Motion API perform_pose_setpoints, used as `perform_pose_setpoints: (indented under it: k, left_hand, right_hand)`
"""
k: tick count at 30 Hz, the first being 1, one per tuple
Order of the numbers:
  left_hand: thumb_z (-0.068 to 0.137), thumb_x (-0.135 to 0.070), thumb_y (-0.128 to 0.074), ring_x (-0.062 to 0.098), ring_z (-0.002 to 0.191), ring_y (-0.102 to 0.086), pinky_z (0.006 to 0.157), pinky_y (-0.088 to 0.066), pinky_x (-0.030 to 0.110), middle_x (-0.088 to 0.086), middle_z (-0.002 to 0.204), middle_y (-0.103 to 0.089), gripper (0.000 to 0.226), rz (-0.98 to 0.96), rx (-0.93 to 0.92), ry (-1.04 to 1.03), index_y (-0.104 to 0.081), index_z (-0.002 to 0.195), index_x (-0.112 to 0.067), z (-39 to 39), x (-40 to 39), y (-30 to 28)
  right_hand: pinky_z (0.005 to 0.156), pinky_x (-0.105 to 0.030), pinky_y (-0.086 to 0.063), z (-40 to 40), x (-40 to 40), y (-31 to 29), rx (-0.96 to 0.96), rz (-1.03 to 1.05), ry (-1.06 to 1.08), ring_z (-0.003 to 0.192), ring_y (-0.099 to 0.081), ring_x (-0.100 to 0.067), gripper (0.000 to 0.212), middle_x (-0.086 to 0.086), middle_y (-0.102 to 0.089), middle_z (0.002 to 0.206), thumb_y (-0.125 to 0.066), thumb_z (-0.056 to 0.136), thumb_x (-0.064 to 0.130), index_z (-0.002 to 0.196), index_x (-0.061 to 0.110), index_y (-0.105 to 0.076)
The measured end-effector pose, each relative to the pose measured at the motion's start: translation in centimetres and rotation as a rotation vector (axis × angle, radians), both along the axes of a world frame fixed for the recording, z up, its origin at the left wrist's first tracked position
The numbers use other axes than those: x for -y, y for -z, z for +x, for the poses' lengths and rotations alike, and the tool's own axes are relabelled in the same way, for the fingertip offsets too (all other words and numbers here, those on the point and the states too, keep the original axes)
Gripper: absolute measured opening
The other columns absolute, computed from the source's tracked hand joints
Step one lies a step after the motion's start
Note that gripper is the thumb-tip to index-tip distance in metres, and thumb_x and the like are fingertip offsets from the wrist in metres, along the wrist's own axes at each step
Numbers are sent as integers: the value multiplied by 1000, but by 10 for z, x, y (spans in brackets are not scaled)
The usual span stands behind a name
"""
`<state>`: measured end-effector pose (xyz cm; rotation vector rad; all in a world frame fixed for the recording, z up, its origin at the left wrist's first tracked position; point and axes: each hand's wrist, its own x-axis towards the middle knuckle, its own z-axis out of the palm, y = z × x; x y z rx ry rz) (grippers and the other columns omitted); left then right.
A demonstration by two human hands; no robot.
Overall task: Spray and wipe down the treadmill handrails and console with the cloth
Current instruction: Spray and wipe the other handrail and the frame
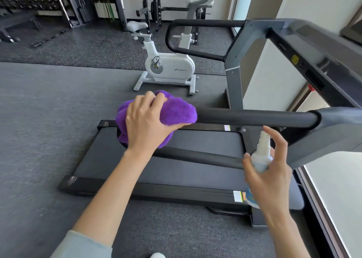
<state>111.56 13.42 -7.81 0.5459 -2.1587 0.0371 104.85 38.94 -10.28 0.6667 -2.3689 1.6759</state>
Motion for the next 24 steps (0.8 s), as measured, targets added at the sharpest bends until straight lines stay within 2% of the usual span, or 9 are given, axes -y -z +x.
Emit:
perform_pose_setpoints:
  k: [2,3,6,9,11,15,19,21,24]
  left_hand:
    - [59,-76,-69,29,88,-54,69,-44,40,4,93,-56,74,191,-88,-80,-59,100,-14,18,-10,10]
    - [57,-72,-75,26,96,-54,74,-44,38,0,101,-56,75,354,-160,-90,-56,104,-17,24,-20,14]
    - [55,-63,-79,15,109,-53,87,-44,30,-8,116,-56,74,797,-534,-42,-48,109,-22,22,-50,20]
    - [60,-59,-76,7,104,-58,89,-47,24,-7,115,-57,71,1040,-905,-64,-45,112,-21,12,-74,21]
    - [64,-56,-76,1,98,-61,86,-47,19,-9,113,-57,69,1188,-1066,-86,-44,114,-21,8,-88,25]
    - [83,-48,-71,8,103,-61,97,-49,33,-3,122,-55,60,1520,-1209,-112,-38,124,-19,-7,-93,26]
    - [83,-55,-66,12,110,-58,99,-47,33,-5,127,-52,66,1675,-1253,-53,-34,130,-22,-32,-75,10]
    - [79,-60,-69,13,106,-61,95,-49,32,-6,124,-57,74,1730,-1318,-40,-36,132,-21,-41,-61,-2]
    - [76,-55,-75,14,94,-69,84,-57,32,-4,114,-68,68,1726,-1446,-54,-51,126,-16,-53,-46,-10]
  right_hand:
    - [46,-12,-39,2,-3,2,1,5,-24,52,-48,-16,66,-7,-57,72,-65,85,-4,130,38,-42]
    - [46,-10,-38,3,-4,3,8,10,-38,51,-48,-15,66,-7,-58,75,-65,85,-4,130,38,-42]
    - [46,-7,-37,6,-3,4,39,25,-83,51,-48,-11,65,-8,-58,80,-65,84,-6,129,36,-44]
    - [49,-7,-39,8,-6,4,36,29,-115,56,-49,-17,66,-6,-60,79,-66,84,-6,128,37,-44]
    - [49,-11,-42,7,-9,5,55,23,-129,55,-50,-22,68,-6,-61,77,-66,84,-5,126,43,-43]
    - [48,-14,-43,6,-16,11,78,47,-134,55,-52,-24,71,-10,-62,82,-66,85,-2,120,55,-41]
    - [50,-19,-47,4,-19,12,75,58,-112,50,-53,-23,70,-8,-61,76,-67,84,-1,120,54,-41]
    - [53,-28,-50,3,-20,13,78,65,-104,52,-57,-31,72,-7,-60,70,-67,84,-1,119,56,-40]
    - [54,-28,-49,-2,-20,14,79,67,-86,54,-58,-33,68,-6,-59,66,-67,84,0,124,49,-42]
